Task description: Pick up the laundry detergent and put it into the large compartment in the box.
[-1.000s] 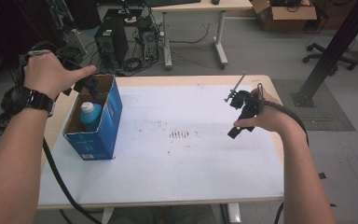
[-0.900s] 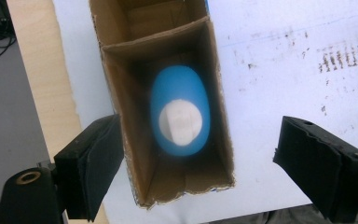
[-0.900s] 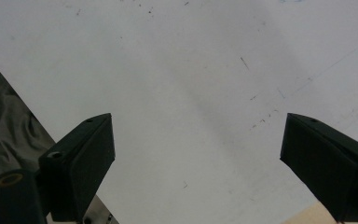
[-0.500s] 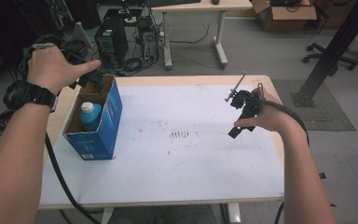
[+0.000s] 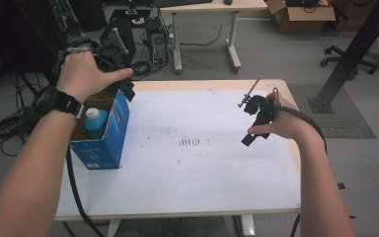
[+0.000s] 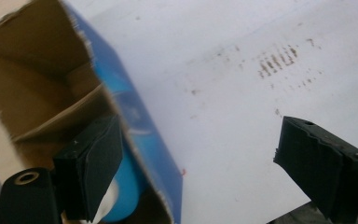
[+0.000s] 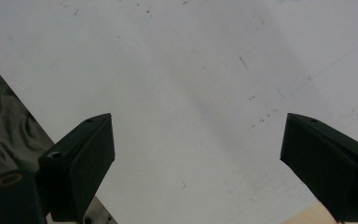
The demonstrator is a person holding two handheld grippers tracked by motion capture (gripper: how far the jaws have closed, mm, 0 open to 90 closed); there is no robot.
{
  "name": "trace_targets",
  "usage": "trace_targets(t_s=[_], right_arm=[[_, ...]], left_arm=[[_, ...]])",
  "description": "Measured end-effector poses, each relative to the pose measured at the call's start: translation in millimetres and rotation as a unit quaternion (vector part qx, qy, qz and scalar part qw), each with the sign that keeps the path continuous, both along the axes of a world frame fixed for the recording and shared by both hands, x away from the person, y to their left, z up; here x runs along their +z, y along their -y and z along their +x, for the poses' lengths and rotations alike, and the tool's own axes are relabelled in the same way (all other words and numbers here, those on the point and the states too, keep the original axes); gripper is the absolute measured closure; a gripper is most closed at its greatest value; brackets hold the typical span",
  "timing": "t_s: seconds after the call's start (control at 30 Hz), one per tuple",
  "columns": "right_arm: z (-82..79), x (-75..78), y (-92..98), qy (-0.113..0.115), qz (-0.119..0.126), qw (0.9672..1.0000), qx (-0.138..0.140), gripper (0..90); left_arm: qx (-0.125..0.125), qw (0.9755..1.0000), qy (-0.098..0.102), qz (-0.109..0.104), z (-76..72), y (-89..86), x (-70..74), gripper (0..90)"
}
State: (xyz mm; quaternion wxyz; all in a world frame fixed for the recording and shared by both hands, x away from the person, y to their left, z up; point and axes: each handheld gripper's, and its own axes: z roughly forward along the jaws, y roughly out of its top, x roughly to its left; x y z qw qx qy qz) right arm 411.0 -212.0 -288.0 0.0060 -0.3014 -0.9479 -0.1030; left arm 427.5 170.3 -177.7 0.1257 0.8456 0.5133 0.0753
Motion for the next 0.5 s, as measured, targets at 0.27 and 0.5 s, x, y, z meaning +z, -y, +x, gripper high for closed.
trace_targets(t_s=[0.27,0.5], right_arm=[[0.6,0.0,3.0,0.000,0.000,1.0000,-0.003,9.9],[0.3,1.1,4.4,0.000,-0.003,1.0000,-0.007,9.9]], left_arm=[[-0.054,0.9985,0.003,0.004,6.9,30.2,-14.2,14.1],[-0.101,0.9948,-0.002,0.008,7.6,52.2,-27.6,13.7]])
